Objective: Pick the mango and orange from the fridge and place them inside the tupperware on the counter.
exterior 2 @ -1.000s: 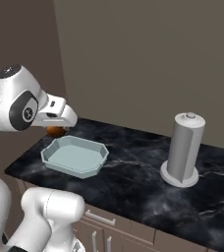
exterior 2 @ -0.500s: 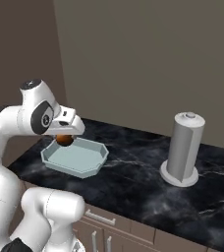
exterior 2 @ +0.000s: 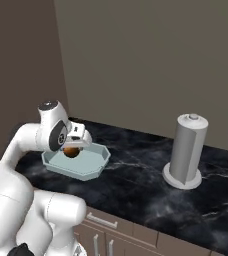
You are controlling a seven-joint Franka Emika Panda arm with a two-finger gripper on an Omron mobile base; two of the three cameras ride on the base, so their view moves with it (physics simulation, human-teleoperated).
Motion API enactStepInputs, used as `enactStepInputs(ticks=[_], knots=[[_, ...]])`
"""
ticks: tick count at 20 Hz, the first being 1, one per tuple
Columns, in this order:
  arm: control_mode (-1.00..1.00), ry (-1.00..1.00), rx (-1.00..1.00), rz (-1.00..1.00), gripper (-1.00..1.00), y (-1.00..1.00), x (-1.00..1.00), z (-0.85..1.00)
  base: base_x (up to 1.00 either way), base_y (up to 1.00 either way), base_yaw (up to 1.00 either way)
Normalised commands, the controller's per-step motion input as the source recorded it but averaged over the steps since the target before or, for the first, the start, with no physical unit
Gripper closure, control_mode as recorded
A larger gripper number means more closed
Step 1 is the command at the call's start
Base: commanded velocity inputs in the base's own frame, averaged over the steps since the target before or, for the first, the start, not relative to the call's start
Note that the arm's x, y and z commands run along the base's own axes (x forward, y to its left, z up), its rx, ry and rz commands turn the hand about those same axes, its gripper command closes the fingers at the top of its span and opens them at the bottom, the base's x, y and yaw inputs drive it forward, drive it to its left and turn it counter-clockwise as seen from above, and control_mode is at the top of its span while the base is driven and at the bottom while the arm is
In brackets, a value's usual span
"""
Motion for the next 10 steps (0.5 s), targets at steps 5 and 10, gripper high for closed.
enactStepInputs(ticks=[5, 10], knots=[[-1.0, 0.0, 0.08, 0.14, 1.0, 0.0, 0.42, -0.45, 0.0, 0.0, 0.0], [-1.0, 0.0, 0.06, 0.04, 1.0, 0.0, 0.5, -0.3, 0.0, 0.0, 0.0]])
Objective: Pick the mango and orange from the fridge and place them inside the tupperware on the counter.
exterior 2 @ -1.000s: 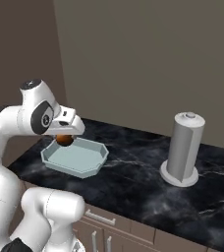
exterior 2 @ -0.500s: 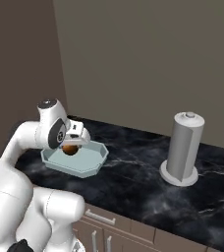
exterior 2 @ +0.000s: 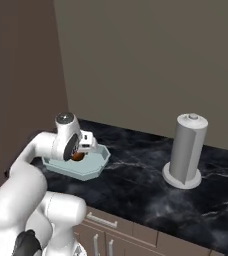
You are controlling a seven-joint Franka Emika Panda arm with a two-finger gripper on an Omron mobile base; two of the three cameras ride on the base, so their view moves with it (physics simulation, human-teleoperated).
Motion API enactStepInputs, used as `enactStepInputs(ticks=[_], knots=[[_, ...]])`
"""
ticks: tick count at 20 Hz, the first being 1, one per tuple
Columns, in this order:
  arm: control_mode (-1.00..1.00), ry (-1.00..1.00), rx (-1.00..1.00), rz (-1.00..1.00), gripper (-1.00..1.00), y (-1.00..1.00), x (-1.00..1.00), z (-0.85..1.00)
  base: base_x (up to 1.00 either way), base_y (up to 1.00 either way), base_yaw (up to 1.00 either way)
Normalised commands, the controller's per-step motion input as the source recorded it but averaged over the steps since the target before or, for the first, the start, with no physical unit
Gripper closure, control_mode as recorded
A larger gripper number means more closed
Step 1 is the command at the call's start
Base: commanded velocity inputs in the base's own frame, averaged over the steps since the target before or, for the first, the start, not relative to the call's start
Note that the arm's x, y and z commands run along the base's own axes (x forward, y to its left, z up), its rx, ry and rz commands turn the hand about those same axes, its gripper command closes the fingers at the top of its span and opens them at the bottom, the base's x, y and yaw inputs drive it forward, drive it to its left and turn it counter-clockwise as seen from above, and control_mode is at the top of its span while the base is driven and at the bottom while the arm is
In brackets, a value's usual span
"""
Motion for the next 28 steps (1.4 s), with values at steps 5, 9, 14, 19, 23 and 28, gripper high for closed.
enactStepInputs(ticks=[5, 9, 14, 19, 23, 28], knots=[[-1.0, 0.18, 0.0, 0.0, 1.0, 0.0, 0.56, -0.27, 0.0, 0.0, 0.0], [-1.0, 0.25, 0.0, 0.0, 1.0, 0.0, 0.55, -0.25, 0.0, 0.0, 0.0], [-1.0, 0.19, 0.0, 0.0, 1.0, 0.0, 0.44, -0.26, 0.0, 0.0, 0.0], [-1.0, 0.0, 0.0, 0.01, -1.0, 0.02, 0.12, -0.35, 0.0, 0.0, 0.0], [-1.0, -0.05, 0.0, 0.0, -1.0, 0.0, 0.0, -0.29, 0.0, 0.0, 0.0], [-1.0, -0.01, 0.0, 0.0, -1.0, 0.05, -0.01, -0.04, 0.0, 0.0, 0.0]])
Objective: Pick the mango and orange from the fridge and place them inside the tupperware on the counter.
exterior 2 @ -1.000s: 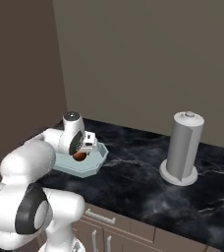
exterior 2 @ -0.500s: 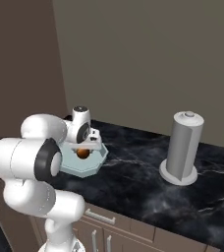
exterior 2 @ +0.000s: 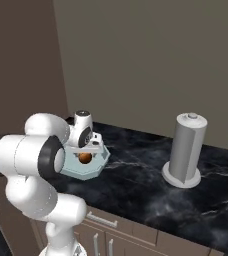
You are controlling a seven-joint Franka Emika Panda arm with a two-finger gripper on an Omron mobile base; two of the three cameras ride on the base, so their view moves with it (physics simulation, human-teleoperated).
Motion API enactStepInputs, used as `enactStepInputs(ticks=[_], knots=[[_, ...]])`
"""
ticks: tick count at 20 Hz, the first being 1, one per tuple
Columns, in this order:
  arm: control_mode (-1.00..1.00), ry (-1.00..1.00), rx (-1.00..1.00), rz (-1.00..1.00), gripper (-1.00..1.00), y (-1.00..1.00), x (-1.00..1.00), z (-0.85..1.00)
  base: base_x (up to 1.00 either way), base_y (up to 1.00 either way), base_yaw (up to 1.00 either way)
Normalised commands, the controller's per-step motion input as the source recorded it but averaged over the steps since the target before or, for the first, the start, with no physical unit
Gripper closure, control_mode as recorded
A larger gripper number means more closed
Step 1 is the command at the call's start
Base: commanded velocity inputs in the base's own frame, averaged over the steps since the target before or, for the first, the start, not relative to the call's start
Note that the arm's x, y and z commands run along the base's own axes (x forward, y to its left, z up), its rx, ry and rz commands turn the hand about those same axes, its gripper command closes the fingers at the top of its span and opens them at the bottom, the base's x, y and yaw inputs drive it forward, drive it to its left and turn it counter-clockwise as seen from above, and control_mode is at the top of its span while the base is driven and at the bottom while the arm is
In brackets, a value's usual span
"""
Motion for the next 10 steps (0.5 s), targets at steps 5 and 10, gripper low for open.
enactStepInputs(ticks=[5, 10], knots=[[-1.0, 0.0, 0.0, 0.0, -1.0, 0.01, -0.07, 0.33, 0.0, 0.0, 0.0], [-1.0, 0.0, -0.01, 0.0, -1.0, 0.0, -0.29, 0.75, 0.0, 0.0, 0.0]])
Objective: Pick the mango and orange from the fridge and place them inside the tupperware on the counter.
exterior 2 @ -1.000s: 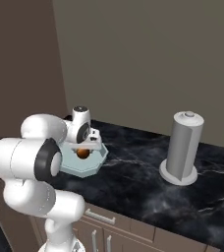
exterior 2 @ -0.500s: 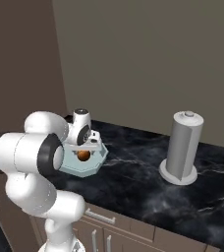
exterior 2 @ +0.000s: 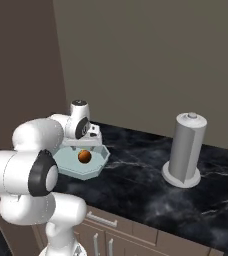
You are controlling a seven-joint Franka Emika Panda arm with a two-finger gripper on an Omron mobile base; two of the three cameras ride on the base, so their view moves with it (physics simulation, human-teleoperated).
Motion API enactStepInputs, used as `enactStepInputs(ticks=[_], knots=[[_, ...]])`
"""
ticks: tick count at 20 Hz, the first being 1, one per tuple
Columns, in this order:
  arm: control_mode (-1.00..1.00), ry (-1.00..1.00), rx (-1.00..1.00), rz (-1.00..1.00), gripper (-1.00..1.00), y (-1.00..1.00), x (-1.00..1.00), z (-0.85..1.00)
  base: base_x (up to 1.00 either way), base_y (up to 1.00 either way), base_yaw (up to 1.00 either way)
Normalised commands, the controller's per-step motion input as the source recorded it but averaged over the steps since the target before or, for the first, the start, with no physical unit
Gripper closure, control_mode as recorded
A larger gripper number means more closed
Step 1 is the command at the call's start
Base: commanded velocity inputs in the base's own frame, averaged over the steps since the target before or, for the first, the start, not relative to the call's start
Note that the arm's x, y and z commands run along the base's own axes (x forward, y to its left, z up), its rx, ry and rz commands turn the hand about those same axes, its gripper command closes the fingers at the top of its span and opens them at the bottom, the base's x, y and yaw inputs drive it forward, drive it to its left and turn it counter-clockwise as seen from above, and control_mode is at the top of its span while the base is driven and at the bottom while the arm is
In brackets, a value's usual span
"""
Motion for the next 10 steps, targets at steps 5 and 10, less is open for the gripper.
enactStepInputs(ticks=[5, 10], knots=[[-1.0, 0.0, -0.01, -0.01, -1.0, 0.0, -0.45, 0.75, 0.0, 0.0, 0.0], [-1.0, 0.0, 0.0, 0.0, -1.0, 0.0, -0.71, 0.71, 0.0, 0.0, 0.0]])
